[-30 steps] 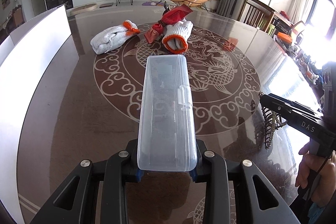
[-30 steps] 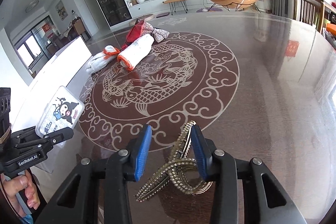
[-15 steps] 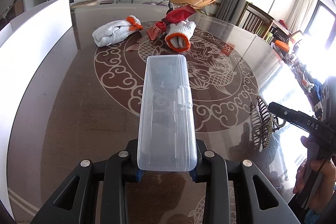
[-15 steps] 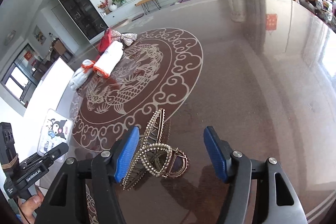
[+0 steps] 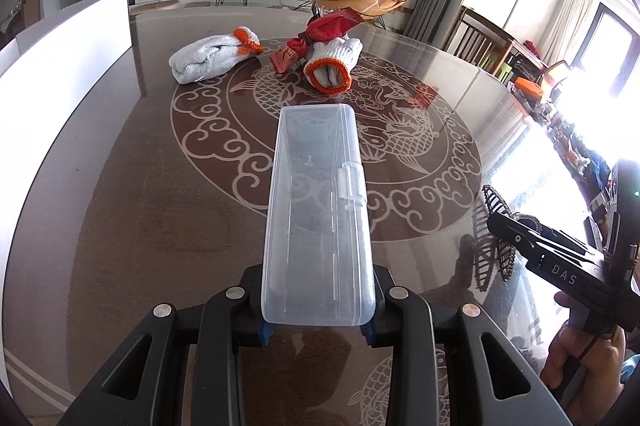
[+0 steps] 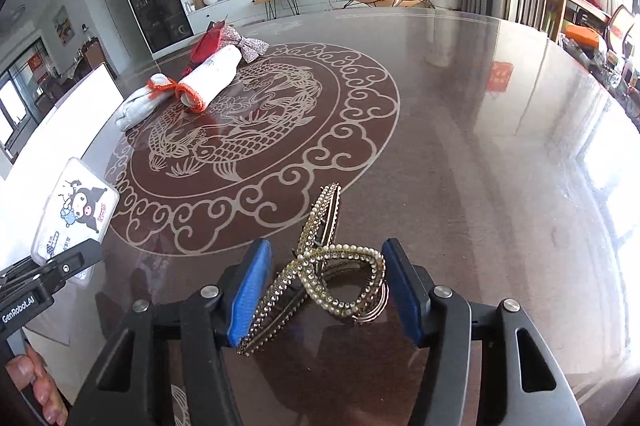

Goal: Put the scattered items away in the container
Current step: 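Carry the case with the left tool while the right tool carries the clip over the container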

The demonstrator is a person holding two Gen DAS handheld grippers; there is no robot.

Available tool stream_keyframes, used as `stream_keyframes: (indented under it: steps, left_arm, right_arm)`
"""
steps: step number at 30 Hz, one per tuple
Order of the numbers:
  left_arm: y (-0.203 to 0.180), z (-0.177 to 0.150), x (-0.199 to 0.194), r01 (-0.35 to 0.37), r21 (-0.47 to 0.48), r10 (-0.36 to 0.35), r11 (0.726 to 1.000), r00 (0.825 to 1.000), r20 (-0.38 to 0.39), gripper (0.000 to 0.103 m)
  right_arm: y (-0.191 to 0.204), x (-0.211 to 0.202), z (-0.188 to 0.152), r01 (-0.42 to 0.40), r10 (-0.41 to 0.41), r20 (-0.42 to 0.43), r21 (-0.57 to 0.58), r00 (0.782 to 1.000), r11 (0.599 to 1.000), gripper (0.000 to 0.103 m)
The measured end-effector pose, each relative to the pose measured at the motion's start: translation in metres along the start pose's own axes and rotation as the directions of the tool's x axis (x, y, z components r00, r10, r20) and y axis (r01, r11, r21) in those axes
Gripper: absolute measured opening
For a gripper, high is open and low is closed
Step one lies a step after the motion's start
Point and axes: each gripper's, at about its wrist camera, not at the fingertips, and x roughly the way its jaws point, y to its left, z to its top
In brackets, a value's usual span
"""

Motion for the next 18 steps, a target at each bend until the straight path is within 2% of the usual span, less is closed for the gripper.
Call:
stream_keyframes:
  steps: [3, 5, 6, 8, 11, 14, 18]
  left_arm:
    - [-0.002, -0.002, -0.004, 0.008, -0.005, -0.008, 1.000, 1.000, -0.001, 0.032]
    - [-0.006, -0.004, -0.006, 0.011, -0.001, -0.011, 1.000, 1.000, -0.001, 0.032]
    - [-0.006, -0.005, -0.006, 0.011, 0.003, -0.011, 1.000, 1.000, -0.001, 0.032]
    - [-0.008, -0.007, -0.007, 0.007, 0.009, -0.007, 1.000, 1.000, -0.002, 0.032]
    - [-0.009, -0.012, -0.009, 0.003, 0.011, -0.003, 1.000, 1.000, -0.007, 0.032]
    - [-0.009, -0.016, -0.009, 0.008, 0.006, -0.008, 1.000, 1.000, -0.016, 0.032]
    - [-0.010, -0.017, -0.013, 0.034, -0.016, -0.034, 0.999, 0.999, -0.013, 0.032]
  right_arm:
    - [-0.014, -0.018, -0.007, -0.084, 0.084, 0.044, -0.007, 0.995, 0.996, 0.053]
    - [-0.022, -0.021, -0.011, -0.086, 0.087, 0.026, -0.021, 0.996, 0.996, 0.053]
    - [-0.029, -0.022, -0.014, -0.120, 0.120, 0.027, -0.007, 0.992, 0.993, 0.053]
    - [-0.042, -0.029, -0.019, -0.222, 0.220, 0.063, 0.024, 0.973, 0.975, 0.053]
    - [-0.048, -0.046, -0.020, -0.296, 0.294, 0.117, -0.001, 0.949, 0.955, 0.053]
    - [-0.046, -0.055, -0.013, -0.330, 0.332, 0.122, -0.042, 0.935, 0.943, 0.053]
    - [-0.033, -0.057, -0.006, -0.343, 0.348, 0.100, -0.058, 0.932, 0.937, 0.053]
